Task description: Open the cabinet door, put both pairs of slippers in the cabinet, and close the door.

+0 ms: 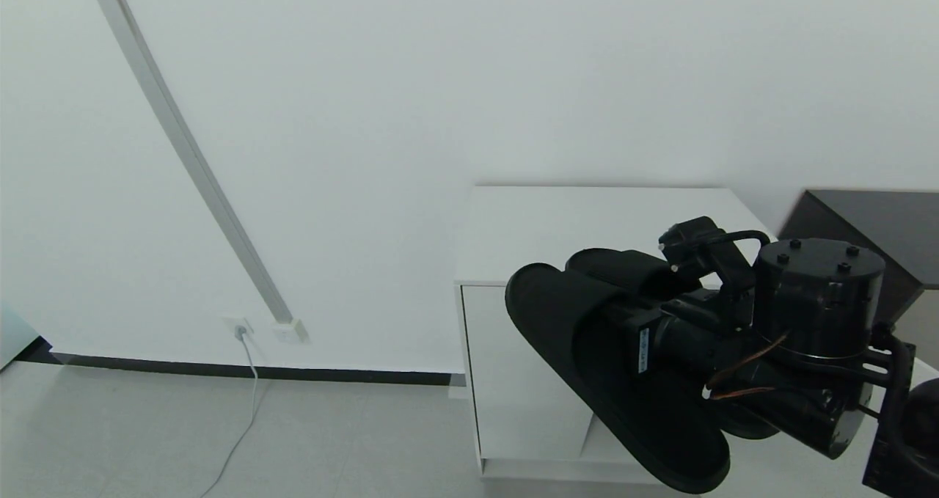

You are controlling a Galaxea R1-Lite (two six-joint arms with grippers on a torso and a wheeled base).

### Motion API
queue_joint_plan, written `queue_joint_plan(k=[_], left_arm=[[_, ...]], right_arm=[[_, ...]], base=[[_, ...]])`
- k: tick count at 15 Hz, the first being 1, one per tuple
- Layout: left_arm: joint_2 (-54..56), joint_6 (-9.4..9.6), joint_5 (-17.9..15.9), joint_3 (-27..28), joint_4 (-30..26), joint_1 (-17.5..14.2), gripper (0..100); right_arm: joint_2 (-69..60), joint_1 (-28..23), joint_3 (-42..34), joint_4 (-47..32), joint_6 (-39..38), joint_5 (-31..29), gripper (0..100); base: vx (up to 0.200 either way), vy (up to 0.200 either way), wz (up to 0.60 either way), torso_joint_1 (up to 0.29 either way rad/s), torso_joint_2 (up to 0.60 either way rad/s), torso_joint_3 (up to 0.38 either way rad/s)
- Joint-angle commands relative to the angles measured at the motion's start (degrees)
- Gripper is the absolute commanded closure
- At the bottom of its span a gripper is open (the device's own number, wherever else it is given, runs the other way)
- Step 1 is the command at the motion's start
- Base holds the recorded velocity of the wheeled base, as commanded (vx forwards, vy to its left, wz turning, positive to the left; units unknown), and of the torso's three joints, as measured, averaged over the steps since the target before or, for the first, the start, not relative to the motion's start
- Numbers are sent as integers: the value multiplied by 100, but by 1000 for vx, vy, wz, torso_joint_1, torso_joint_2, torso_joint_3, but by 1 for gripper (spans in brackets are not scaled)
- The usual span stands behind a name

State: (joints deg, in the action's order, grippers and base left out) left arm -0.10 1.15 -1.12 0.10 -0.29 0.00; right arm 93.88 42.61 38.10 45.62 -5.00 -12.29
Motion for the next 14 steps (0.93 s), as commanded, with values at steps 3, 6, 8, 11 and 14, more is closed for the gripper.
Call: queue_joint_plan(k=[3,6,8,11,14], left_arm=[[1,0,-2,-1,3,0,100],[1,0,-2,-1,-6,0,100],[1,0,-2,-1,3,0,100],[1,0,-2,-1,3,0,100],[1,0,-2,-1,-6,0,100]], right_arm=[[16,-7,5,9,-1,-2,100],[25,-7,-30,9,-10,16,100],[8,-7,-30,9,-10,-2,100],[-1,2,-65,0,-10,-2,100],[-1,-7,-74,9,-10,-2,100]], base=[[0,-200,0,-2,4,-1],[0,-200,0,9,2,2],[0,-200,0,5,5,0],[0,-200,0,2,4,1],[0,-200,0,1,4,4]])
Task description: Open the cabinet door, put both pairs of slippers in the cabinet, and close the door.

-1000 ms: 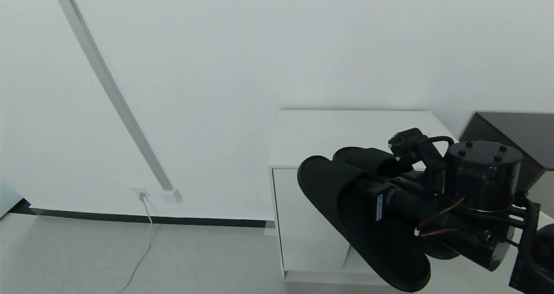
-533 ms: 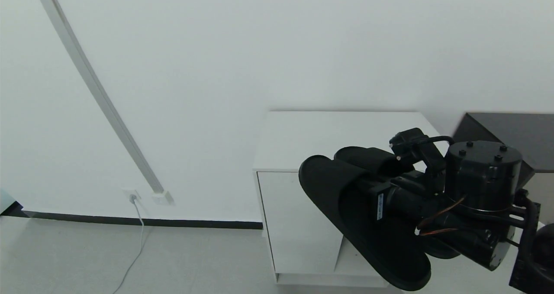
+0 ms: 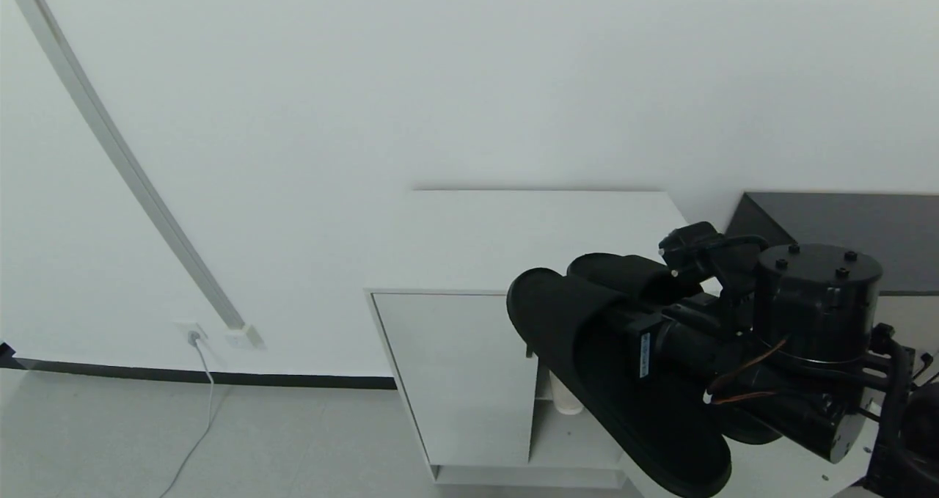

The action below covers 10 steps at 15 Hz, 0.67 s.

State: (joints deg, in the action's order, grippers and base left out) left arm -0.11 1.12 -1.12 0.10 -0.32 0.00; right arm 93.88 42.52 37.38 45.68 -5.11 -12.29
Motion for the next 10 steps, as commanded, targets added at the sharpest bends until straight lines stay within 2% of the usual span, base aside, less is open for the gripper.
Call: queue_joint_plan(k=[1,8,10], left_arm=[[2,2,-2,-1,-3,0,100],[2,2,-2,-1,5,0,100],[2,-7,-2,-1,5,0,100]], right_arm=[[-1,2,-11,-6,1,7,100],[8,2,-81,2,1,16,100],[8,11,-134,2,10,16,100]], base=[[0,-200,0,-2,2,2],[0,-200,0,3,2,3],[0,0,0,0,0,0]])
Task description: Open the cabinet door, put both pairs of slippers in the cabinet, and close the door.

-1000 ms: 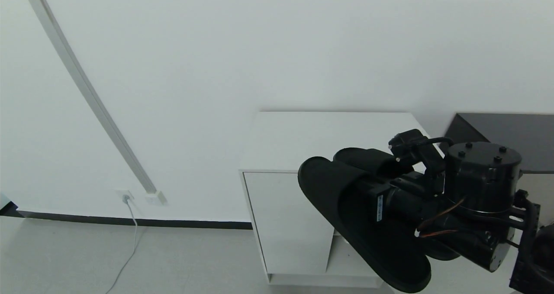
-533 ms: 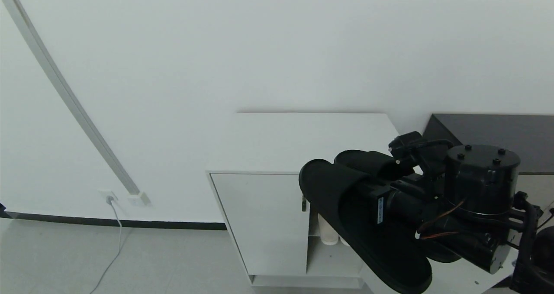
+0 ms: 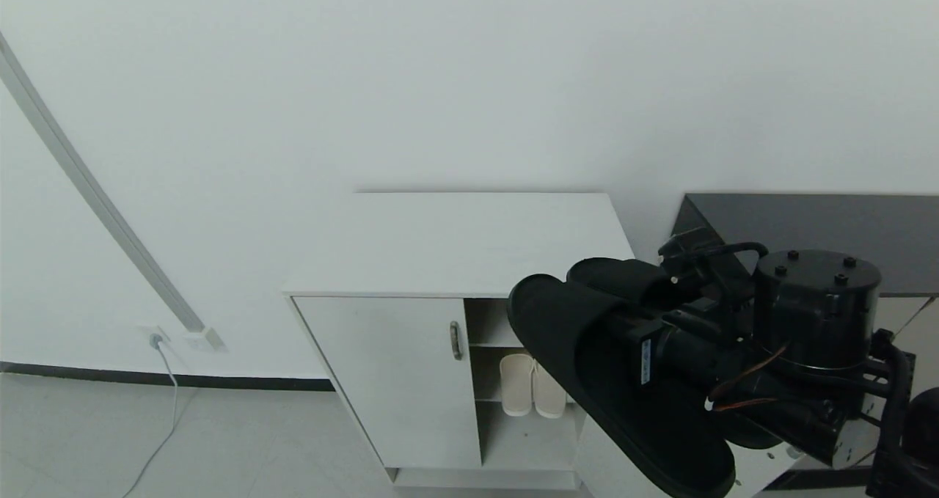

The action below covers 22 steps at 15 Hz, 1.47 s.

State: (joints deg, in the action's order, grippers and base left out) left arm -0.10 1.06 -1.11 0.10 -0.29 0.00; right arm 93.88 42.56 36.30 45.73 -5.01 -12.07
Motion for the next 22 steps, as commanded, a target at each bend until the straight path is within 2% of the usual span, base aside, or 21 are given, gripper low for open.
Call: queue_joint_plan(k=[1,11,16,22], left_arm=[[1,-1,-3,-1,3,0,100],[1,-1,-3,-1,3,0,100],[1,-1,-3,-1,3,0,100],[1,-1,-3,-1,3,0,100]], right_arm=[[8,7,-53,-2,9,3,100],[69,192,-159,253,0,73,100],[69,464,-185,253,-9,56,100],[69,728,-220,261,-35,38,100]], base=[[0,0,0,0,0,0],[0,0,0,0,0,0],[0,0,0,-14,19,17],[0,0,0,-155,343,184]])
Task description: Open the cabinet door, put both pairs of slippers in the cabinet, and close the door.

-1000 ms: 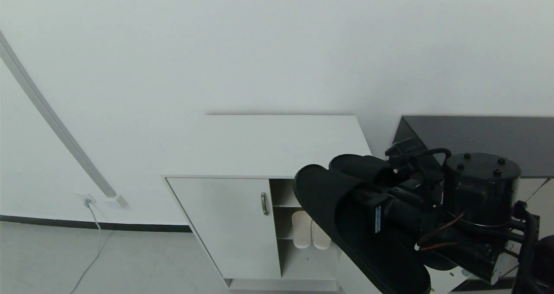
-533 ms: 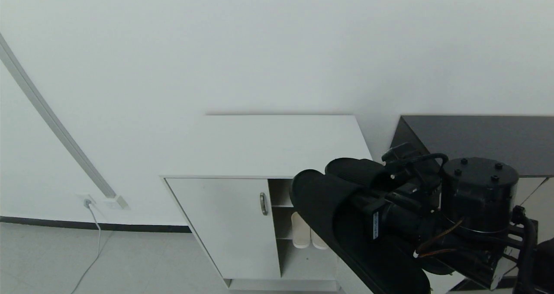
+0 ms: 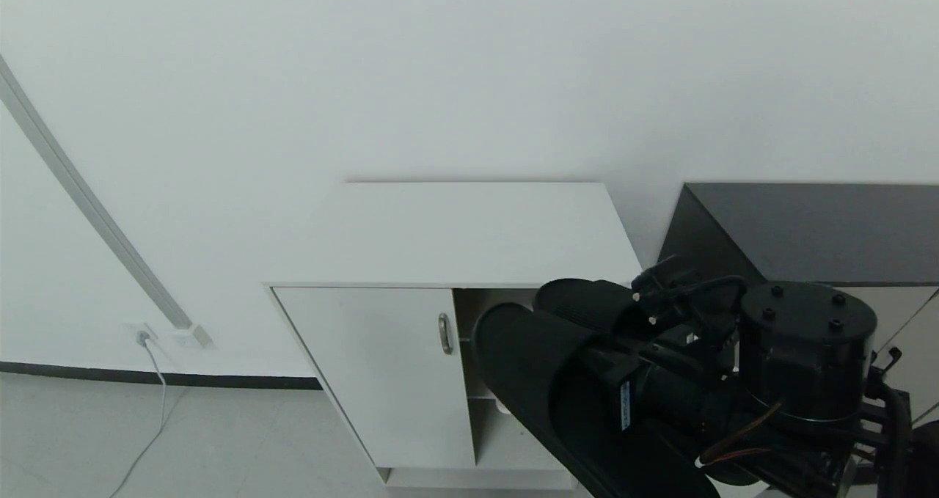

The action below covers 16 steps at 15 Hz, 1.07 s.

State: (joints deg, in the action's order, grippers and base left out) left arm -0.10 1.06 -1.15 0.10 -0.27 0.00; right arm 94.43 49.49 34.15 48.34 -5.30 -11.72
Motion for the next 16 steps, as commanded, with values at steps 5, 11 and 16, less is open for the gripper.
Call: queue_joint_plan(k=[5,11,16], left_arm=[[1,-1,0,-1,0,0,100],[1,-1,0,-1,0,9,100],[1,-1,0,-1,0,0,100]], right_arm=[[41,43,-31,0,12,-6,100],[93,43,-48,0,12,-15,100],[120,43,-75,0,21,-15,100]], base=[[0,0,0,-167,387,218],[0,0,0,-228,544,309],[0,0,0,-206,527,319]])
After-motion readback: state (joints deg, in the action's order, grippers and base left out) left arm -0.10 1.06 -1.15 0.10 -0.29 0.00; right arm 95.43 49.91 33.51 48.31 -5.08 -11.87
